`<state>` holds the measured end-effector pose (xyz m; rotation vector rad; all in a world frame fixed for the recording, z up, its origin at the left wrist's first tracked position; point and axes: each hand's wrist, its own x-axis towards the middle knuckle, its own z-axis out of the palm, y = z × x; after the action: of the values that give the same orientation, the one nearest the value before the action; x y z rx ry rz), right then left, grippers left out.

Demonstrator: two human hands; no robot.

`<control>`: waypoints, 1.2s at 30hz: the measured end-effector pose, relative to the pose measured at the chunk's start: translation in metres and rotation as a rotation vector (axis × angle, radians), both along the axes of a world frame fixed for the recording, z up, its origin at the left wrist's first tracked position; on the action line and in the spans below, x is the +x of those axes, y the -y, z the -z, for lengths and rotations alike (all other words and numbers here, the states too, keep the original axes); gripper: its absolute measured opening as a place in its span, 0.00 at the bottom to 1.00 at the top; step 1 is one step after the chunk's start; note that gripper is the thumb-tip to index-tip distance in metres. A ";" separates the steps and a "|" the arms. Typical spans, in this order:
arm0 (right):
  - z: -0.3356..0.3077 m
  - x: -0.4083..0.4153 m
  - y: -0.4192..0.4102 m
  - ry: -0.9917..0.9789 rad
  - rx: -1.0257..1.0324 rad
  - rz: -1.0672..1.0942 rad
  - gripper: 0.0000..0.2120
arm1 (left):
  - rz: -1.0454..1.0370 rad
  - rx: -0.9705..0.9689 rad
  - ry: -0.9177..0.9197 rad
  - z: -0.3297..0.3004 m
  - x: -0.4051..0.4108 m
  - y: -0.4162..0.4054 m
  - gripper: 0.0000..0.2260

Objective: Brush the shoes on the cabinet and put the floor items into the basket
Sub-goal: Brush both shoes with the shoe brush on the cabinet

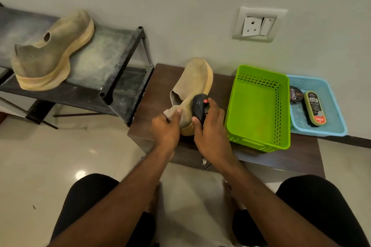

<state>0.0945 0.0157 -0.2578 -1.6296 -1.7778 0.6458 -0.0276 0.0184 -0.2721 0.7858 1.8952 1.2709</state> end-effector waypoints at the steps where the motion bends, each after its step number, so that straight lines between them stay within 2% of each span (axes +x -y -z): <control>1: -0.003 -0.003 -0.001 0.046 0.046 0.011 0.30 | -0.019 0.003 0.024 0.002 -0.003 -0.004 0.15; 4: -0.012 -0.016 0.003 0.239 0.177 -0.006 0.27 | -0.035 -0.024 0.047 0.004 -0.015 -0.013 0.19; 9: -0.003 -0.043 0.003 0.435 0.138 -0.132 0.26 | -0.021 -0.016 -0.033 0.001 -0.023 -0.008 0.22; 14: 0.011 -0.027 -0.044 0.584 0.084 0.078 0.26 | 0.032 0.045 -0.127 0.001 -0.027 0.003 0.17; 16: 0.013 -0.020 -0.056 0.509 0.020 0.135 0.25 | -0.015 0.043 -0.058 0.007 -0.034 0.002 0.19; 19: 0.002 -0.025 -0.048 0.247 0.087 0.085 0.25 | -0.063 0.001 0.035 0.009 -0.042 0.001 0.22; 22: -0.017 -0.028 -0.033 0.100 0.171 0.097 0.26 | -0.044 0.007 -0.036 0.004 -0.042 -0.003 0.18; 25: -0.020 -0.039 -0.017 0.016 0.078 0.008 0.25 | 0.002 0.031 -0.082 0.000 -0.036 -0.002 0.17; 30: 0.002 -0.055 -0.012 0.224 0.067 -0.007 0.23 | 0.027 0.046 -0.107 0.006 -0.025 0.000 0.18; 36: 0.013 -0.033 -0.055 0.289 0.031 0.126 0.24 | 0.069 0.083 -0.187 0.004 -0.016 -0.001 0.16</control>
<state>0.0618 0.0704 -0.2709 -1.8716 -1.8534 0.3366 -0.0436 0.0193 -0.2765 1.0364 1.9524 1.2780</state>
